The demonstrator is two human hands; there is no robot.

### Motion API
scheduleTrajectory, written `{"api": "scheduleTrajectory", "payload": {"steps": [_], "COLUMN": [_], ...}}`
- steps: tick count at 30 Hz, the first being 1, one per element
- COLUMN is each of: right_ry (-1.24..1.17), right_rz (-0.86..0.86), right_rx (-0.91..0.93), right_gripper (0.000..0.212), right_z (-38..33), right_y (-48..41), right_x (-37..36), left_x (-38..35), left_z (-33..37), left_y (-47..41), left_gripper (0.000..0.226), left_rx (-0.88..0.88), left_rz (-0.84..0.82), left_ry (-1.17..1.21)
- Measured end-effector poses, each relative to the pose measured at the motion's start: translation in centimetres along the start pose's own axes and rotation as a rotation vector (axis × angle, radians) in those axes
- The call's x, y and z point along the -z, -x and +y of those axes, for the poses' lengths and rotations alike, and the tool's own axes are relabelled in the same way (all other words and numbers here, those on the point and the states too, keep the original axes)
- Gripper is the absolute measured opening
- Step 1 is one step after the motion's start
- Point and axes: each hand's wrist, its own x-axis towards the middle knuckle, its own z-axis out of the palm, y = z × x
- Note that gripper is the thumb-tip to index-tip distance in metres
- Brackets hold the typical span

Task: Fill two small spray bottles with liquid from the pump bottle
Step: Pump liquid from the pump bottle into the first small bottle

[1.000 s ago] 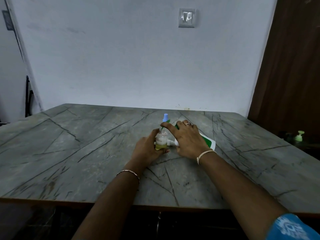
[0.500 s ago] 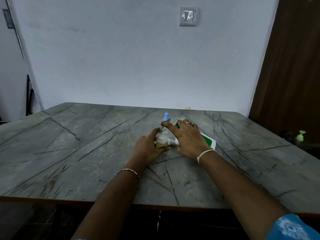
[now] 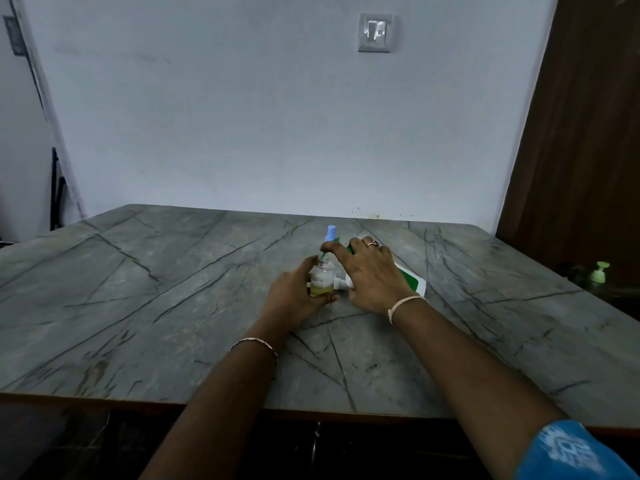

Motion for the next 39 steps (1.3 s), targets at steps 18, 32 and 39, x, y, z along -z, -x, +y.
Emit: {"api": "scheduleTrajectory", "payload": {"steps": [18,32,39], "right_ry": [0.019,0.04,0.038], "right_rz": [-0.01,0.007,0.022], "right_rx": [-0.003,0.012,-0.005], "right_gripper": [0.084,0.085,0.081], "right_z": [0.33,0.33,-0.26], "right_y": [0.14,0.67,-0.09], "right_x": [-0.01,0.07,-0.1], "left_x": [-0.22,-0.21,-0.15], "left_z": [-0.23,-0.18,-0.28], "left_y": [-0.13,-0.02,-0.06], "left_gripper": [0.085,0.086,0.084], "left_rx": [0.0,0.025,0.002], "left_rz": [0.008,0.013,0.006], "left_ry": [0.007,0.031,0.03]}}
